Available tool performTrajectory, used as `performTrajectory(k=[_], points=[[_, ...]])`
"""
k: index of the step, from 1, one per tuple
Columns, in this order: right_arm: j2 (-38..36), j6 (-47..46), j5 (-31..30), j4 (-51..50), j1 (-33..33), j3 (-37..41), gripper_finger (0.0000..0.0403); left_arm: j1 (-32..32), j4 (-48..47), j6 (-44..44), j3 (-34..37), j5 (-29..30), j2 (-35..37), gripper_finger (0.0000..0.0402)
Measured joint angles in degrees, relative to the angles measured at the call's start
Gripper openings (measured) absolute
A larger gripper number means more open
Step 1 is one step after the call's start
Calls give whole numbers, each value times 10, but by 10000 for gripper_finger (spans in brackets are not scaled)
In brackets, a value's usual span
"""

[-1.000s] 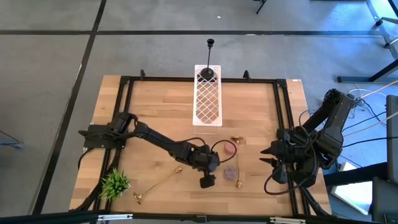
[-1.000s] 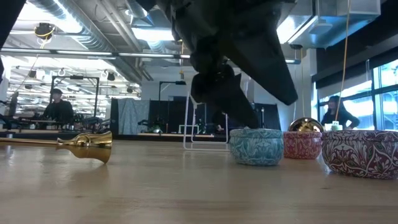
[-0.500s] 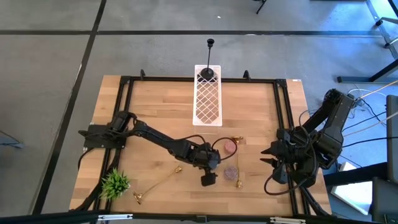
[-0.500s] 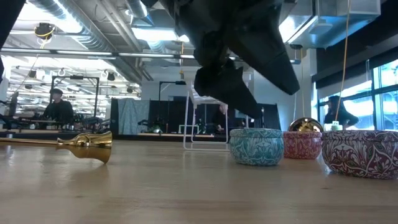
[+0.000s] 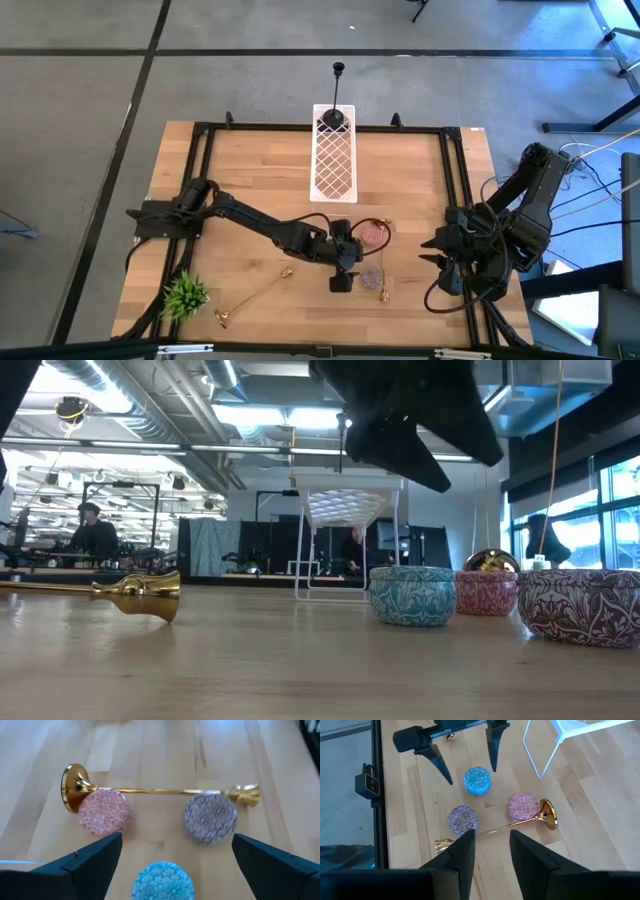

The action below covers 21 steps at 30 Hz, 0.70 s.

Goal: Pick & Place candle stick holders
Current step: Put the blue scented candle on the shelf

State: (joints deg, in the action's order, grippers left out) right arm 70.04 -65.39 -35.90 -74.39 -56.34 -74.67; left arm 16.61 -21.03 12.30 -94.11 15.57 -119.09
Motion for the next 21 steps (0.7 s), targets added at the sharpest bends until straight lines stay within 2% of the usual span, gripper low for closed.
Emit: performTrajectory(k=[5, 15, 21], points=[[0, -1, -4, -1, 0, 0, 124, -6, -46, 1, 0, -38, -6, 386], [0, -4, -18, -4, 0, 0, 124, -8, -61, -26, -1, -30, -35, 386], [0, -6, -18, -4, 0, 0, 124, -8, -62, -50, 0, 2, -48, 386]])
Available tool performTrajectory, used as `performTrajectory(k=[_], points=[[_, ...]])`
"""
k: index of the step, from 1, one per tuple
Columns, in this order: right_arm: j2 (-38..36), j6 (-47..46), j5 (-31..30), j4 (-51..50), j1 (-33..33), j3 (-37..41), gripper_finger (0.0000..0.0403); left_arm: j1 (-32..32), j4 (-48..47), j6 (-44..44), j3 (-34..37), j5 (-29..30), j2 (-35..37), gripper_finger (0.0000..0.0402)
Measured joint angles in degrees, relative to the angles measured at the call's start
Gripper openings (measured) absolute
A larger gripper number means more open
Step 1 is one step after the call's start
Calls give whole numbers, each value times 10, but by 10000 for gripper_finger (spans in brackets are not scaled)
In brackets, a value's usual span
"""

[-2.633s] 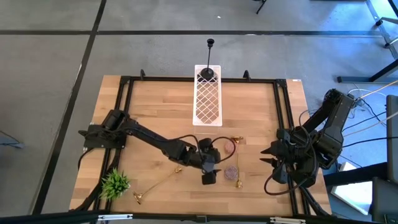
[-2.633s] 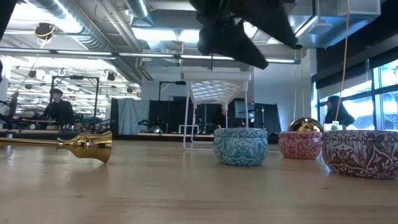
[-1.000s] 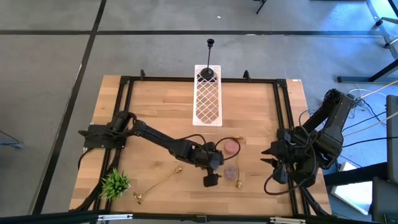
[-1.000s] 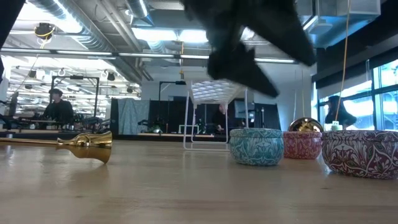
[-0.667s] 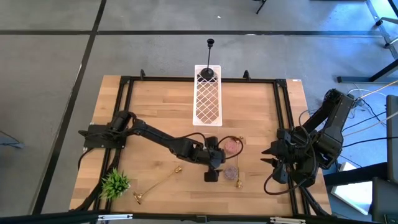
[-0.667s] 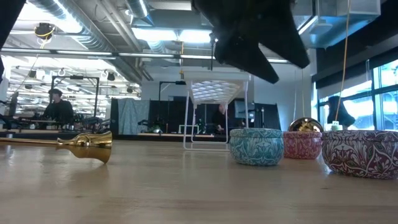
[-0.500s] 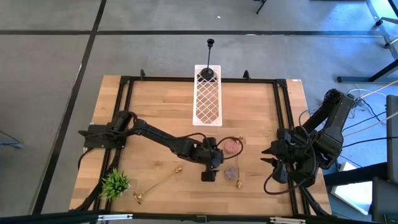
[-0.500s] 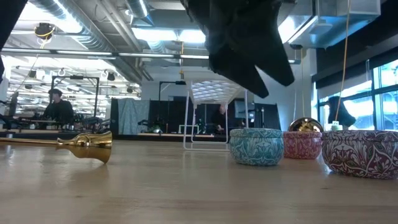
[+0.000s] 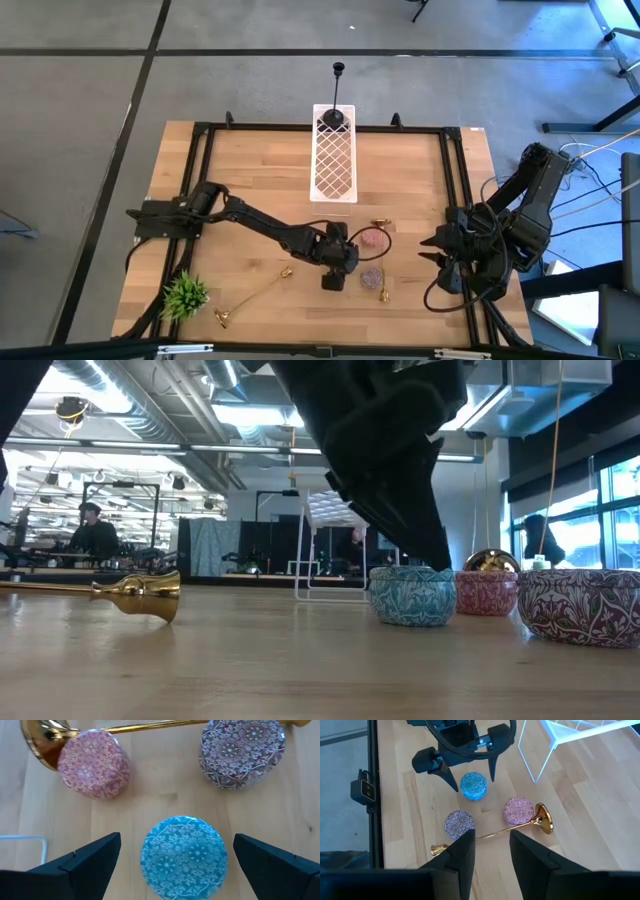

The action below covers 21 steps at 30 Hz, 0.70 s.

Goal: Pick & Place candle stick holders
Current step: Put the blue scented candle on the shelf

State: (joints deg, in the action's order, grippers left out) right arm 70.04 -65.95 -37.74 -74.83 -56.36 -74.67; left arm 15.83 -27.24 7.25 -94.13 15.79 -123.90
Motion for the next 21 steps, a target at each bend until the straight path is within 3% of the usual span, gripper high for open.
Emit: performTrajectory(k=[14, 21], points=[[0, -7, 3, -3, 0, 0, 124, -12, -18, 11, -1, -67, -21, 386], [0, -7, 3, -4, 0, 0, 124, -8, -16, 20, 0, -68, -26, 386]])
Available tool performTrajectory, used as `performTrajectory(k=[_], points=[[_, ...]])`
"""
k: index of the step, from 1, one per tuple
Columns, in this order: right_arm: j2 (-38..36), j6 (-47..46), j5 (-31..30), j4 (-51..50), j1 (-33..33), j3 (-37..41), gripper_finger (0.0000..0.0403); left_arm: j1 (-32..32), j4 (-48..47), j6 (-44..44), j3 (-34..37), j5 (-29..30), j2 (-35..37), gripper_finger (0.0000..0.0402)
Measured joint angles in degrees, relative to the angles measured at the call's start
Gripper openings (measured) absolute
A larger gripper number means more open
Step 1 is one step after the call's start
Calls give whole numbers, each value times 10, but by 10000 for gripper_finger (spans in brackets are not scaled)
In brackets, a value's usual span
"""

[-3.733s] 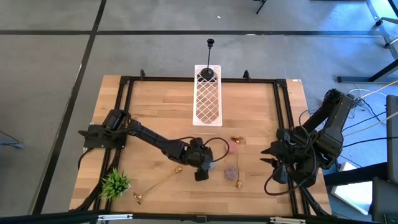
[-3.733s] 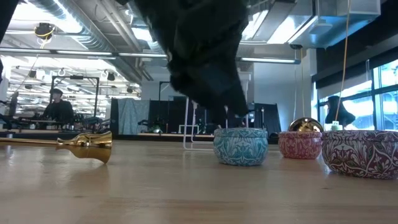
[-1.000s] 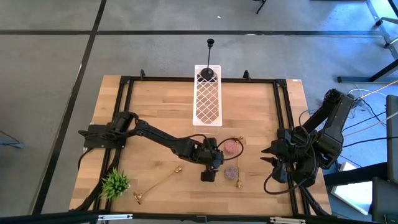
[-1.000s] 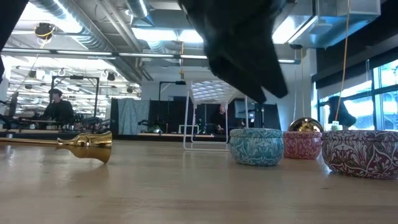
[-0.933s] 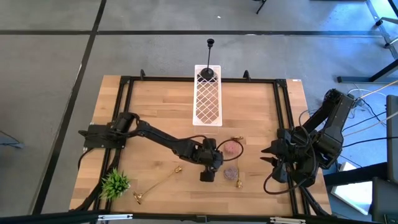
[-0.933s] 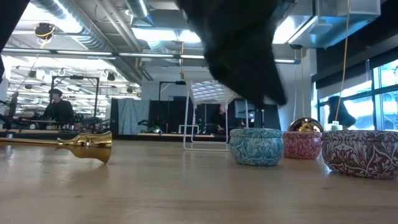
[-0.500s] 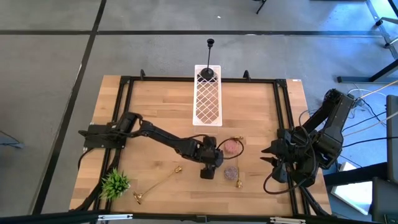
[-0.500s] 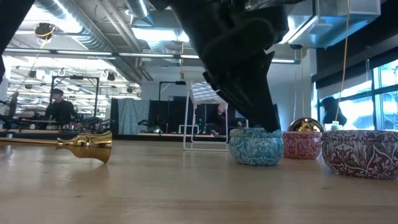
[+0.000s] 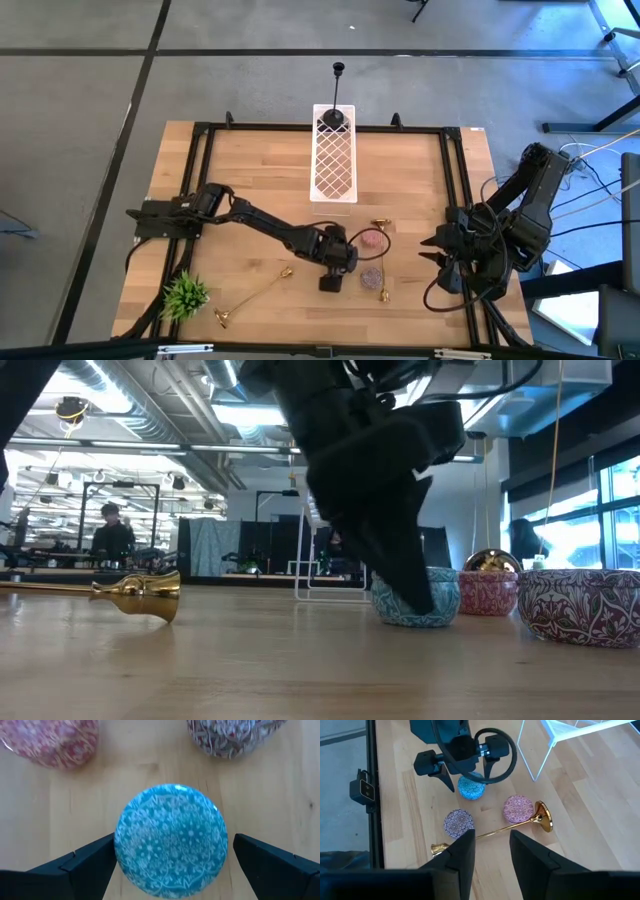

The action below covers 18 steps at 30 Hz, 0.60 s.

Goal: Pick & Place candle stick holders
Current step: Put the blue scented candle on the shelf

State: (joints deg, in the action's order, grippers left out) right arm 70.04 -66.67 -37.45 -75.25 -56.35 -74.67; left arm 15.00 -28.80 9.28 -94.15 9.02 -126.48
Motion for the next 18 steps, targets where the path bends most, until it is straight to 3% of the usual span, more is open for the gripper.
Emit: performTrajectory(k=[18], points=[[0, 0, 0, -3, 0, 0, 124, -2, 16, 21, 0, 0, 0, 371]])
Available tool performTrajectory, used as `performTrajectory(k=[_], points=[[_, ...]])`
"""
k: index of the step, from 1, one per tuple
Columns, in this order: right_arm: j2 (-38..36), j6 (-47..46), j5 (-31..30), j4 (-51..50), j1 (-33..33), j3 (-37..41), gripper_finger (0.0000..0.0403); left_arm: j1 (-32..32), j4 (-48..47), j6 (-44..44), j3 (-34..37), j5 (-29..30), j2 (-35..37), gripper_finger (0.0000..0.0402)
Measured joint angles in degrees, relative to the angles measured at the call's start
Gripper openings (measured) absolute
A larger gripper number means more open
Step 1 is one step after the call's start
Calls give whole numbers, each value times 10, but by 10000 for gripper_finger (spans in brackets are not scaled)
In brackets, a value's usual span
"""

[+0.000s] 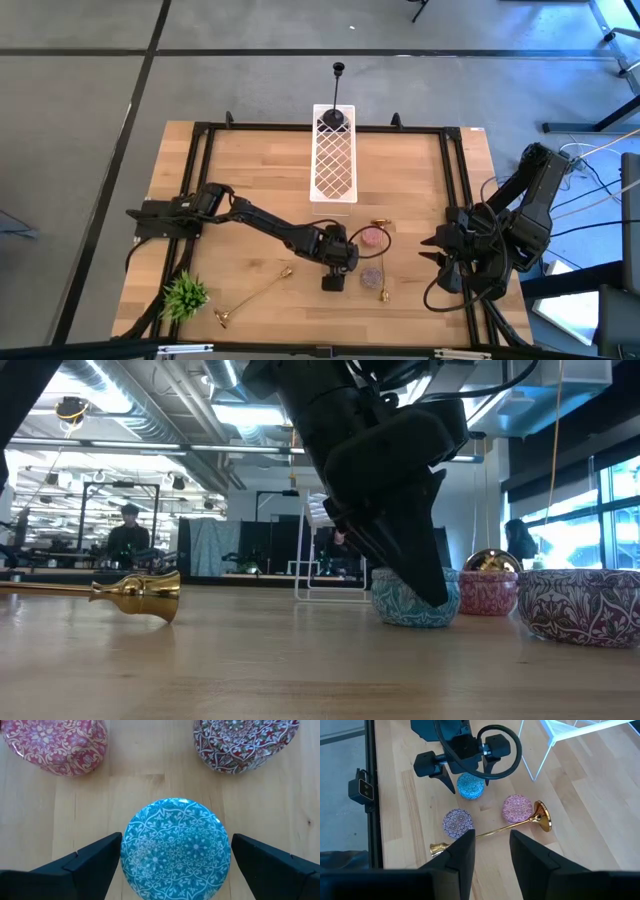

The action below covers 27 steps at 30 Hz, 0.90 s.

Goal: Pick & Place candle stick holders
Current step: Put the blue scented candle on the shelf

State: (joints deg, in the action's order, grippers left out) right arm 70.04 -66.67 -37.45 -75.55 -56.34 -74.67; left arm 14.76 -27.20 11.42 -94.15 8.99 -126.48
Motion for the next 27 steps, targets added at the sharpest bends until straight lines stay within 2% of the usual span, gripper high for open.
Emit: performTrajectory(k=[15, 24, 27], points=[[0, 0, 2, -1, 0, 0, 124, 0, 4, 44, 0, -13, -13, 304], [0, 0, 1, -1, 0, 0, 124, 0, 3, 79, 0, -10, -13, 301], [0, 0, 1, -1, 0, 0, 124, 0, -23, 83, -22, 8, -12, 301]])
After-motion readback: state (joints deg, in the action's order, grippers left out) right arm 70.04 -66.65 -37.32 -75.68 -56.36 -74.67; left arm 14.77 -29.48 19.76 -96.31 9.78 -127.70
